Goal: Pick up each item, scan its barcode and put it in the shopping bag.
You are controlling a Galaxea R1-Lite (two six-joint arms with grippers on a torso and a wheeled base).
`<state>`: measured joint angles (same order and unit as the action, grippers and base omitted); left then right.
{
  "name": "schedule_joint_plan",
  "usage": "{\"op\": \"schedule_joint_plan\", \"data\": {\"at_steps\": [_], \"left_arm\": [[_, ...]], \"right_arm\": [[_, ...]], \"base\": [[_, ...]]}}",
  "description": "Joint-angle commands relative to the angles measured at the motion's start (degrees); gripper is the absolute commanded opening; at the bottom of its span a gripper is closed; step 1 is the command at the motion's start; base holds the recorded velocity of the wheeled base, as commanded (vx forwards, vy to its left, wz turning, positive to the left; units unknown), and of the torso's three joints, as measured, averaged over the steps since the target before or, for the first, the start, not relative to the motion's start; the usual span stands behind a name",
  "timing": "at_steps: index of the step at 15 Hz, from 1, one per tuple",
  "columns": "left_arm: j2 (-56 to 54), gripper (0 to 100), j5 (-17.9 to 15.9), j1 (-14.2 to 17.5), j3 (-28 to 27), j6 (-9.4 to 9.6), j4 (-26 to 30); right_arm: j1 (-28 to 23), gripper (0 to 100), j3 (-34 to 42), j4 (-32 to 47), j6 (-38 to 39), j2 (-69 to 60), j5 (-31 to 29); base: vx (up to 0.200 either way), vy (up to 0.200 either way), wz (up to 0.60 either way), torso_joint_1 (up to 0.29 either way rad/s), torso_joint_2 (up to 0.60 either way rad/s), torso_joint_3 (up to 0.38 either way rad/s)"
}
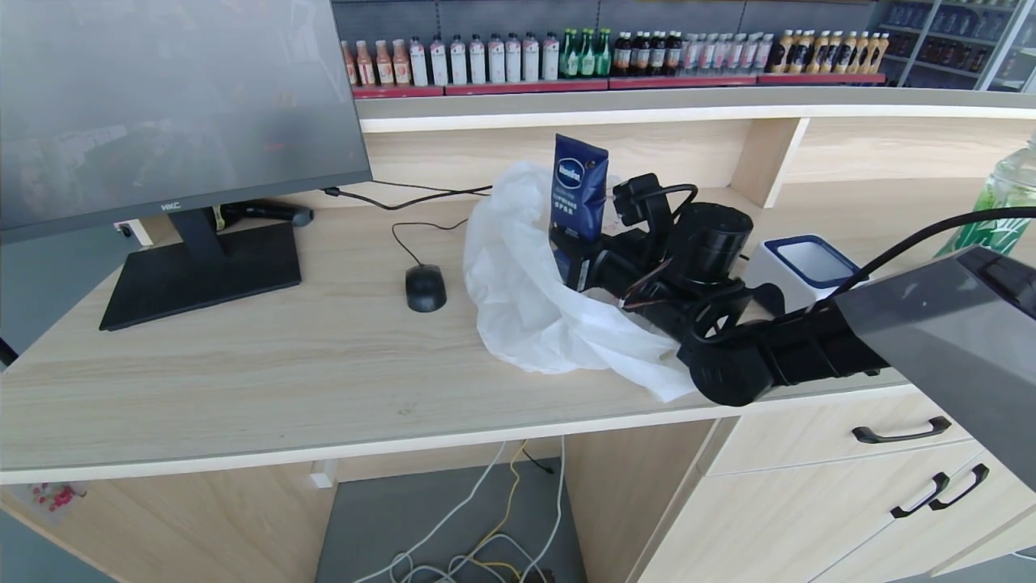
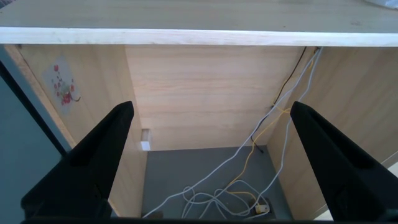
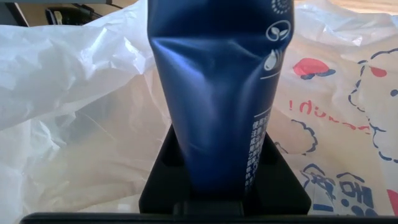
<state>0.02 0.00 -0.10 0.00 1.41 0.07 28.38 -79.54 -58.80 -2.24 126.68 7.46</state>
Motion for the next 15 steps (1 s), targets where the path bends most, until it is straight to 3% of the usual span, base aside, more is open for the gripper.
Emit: {"op": "schedule_joint_plan", "data": {"at_steps": [1,15], "left_arm": [[-0.02,100,0.0,0.1,0.0,-0.01,0.01],[-0.02,100,0.0,0.01,0.0,-0.01,0.01]], "right_arm": [[0.1,0,0.09,-0.09,0.05,0.32,0.01],[0.1,0,0.44,-0.09,-0.31,0.49,0.01]], "base": [[0.0,0.0,0.0,0.0,0.0,0.0],[0.0,0.0,0.0,0.0,0.0,0.0]]}}
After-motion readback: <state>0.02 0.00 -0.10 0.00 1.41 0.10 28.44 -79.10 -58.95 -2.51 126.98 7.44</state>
